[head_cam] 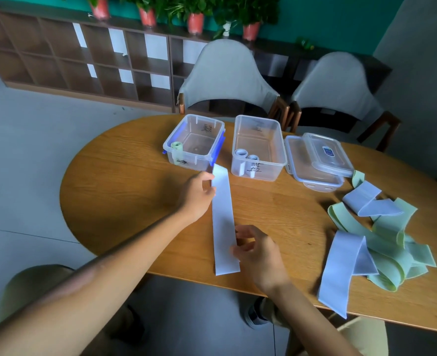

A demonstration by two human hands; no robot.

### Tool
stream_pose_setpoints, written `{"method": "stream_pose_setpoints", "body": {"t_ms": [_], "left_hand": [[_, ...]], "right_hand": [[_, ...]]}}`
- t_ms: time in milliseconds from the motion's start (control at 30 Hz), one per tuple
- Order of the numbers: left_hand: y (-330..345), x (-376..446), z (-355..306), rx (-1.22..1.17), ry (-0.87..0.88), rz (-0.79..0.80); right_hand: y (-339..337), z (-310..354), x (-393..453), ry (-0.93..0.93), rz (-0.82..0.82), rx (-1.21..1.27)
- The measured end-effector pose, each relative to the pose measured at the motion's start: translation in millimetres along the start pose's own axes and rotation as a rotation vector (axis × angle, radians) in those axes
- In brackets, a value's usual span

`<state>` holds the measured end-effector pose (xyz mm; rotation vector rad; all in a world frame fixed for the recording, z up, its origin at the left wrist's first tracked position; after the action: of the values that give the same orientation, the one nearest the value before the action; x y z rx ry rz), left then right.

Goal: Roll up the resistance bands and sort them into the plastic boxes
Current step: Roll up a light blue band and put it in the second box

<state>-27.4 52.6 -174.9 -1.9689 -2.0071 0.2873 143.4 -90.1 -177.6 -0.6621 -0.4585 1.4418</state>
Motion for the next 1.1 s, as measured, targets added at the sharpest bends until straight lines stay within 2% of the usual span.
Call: {"method": "stream_pose_setpoints", "body": {"t_ms": [133,533,733,833,933,1100], "left_hand": [[-14.3,-43.6,3.8,0.029,0.038,0.035],[-7.7,-112.6,12.7,-0.101,0.063,0.193],[-7.9,-129.1,6.8,-0.040,0.175,0.236],[-9.9,-144.5,-3.3,0.042,0.327,0.266],[-10.3,-156.9,-6.5,0.091,0.397,0.292],[-6.6,-166.3,-3.8,0.188,0.460,0.331]], "right_hand": [[-0.1,1.7,-7.0,-0.060,-0.049,-0.072],[11.7,-13.1,-24.3,0.028,-0.192,0.022],[2.0,-0.6,-33.4,-0.156,-0.267,-0.135],[0.9,5.1,-41.9,-0.312,-0.206,-0.221],[6.0,4.1,-51.4,-0.449,-0.112,-0.320],[6.4,-0.4,-54.8,-0.491,-0.065,-0.332]]}}
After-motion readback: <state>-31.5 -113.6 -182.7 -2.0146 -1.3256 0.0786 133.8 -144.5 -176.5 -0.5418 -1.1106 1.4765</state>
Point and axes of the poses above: each hand's wrist, its own x-axis towards the middle knuckle, its own y-axis out of the palm, z = x × y, the point moved 7 cm from there along x, towards the middle knuckle, and after that the axes turned 10 degrees about -x, right-handed, at the moved point
